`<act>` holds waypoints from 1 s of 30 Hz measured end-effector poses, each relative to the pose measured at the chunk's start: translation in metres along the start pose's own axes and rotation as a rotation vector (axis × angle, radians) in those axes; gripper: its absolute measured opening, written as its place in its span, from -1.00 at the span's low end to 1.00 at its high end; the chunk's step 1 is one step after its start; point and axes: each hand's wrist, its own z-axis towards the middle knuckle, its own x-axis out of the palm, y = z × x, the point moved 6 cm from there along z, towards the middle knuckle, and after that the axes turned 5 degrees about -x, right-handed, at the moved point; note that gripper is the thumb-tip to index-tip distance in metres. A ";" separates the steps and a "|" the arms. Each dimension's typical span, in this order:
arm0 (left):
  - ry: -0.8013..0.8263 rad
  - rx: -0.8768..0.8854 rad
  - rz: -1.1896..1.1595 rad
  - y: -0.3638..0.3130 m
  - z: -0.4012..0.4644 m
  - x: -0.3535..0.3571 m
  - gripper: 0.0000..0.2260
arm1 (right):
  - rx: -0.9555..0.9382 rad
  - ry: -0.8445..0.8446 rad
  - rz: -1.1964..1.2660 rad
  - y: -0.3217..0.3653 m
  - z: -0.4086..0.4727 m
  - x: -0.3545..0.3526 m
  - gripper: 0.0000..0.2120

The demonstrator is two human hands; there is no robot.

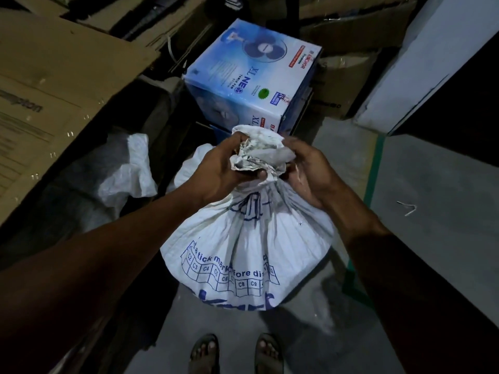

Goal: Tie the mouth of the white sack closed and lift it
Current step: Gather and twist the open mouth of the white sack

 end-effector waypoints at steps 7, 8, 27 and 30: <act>-0.223 -0.051 0.185 -0.014 0.000 -0.016 -0.11 | -0.220 -0.038 -0.493 -0.057 -0.029 0.006 -0.25; -0.270 -0.078 0.257 -0.018 -0.002 -0.017 -0.09 | -0.248 -0.004 -0.618 -0.068 -0.029 0.012 -0.14; 0.125 0.053 0.309 -0.027 -0.015 -0.051 -0.67 | -0.164 -0.079 -0.304 -0.065 0.039 0.010 -0.60; 0.040 0.439 0.788 -0.040 -0.021 -0.058 -0.38 | -0.094 0.015 -0.370 -0.062 0.050 0.007 -0.49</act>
